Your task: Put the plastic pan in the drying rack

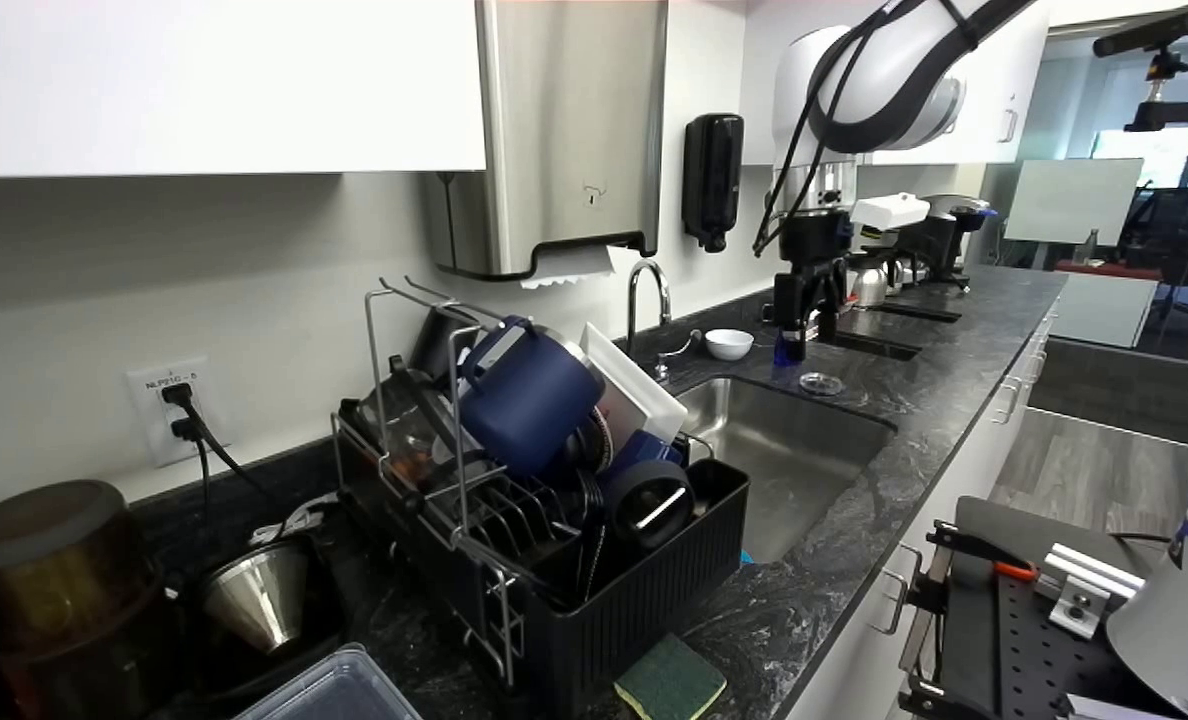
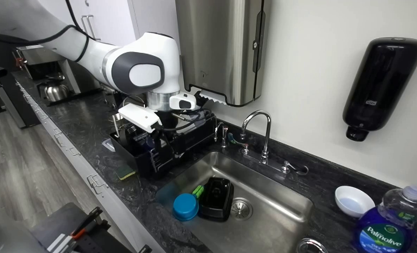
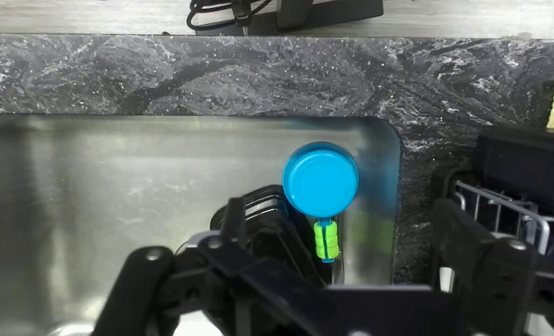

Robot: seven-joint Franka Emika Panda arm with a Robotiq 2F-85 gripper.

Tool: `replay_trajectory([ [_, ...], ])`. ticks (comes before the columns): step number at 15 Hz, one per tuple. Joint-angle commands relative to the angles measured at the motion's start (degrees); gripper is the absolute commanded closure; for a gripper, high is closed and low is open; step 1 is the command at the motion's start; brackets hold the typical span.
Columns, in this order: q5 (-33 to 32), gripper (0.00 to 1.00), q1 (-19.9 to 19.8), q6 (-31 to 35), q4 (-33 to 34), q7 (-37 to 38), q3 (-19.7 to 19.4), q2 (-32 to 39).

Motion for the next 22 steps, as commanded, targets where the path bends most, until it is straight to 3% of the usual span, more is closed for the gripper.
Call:
replay_trajectory([
  [1, 0.14, 0.0, -0.42, -0.17, 0.07, -0.11, 0.42, -0.03],
  [3, 0.7, 0.0, -0.24, 0.9, 0.27, -0.48, 0.27, 1.1],
  [7, 5.19, 0.0, 0.37, 5.45, 3.31, -2.4, -0.54, 13.36],
  [10, 8.94, 0.0, -0.73, 12.7, 5.81, -5.1, -0.31, 24.64],
  [13, 12.92, 0.0, -3.0, 15.01, 10.05, -9.03, 1.17, 33.21],
  [22, 14.9, 0.0, -6.55, 14.24, 18.54, -13.36, 5.48, 44.2],
])
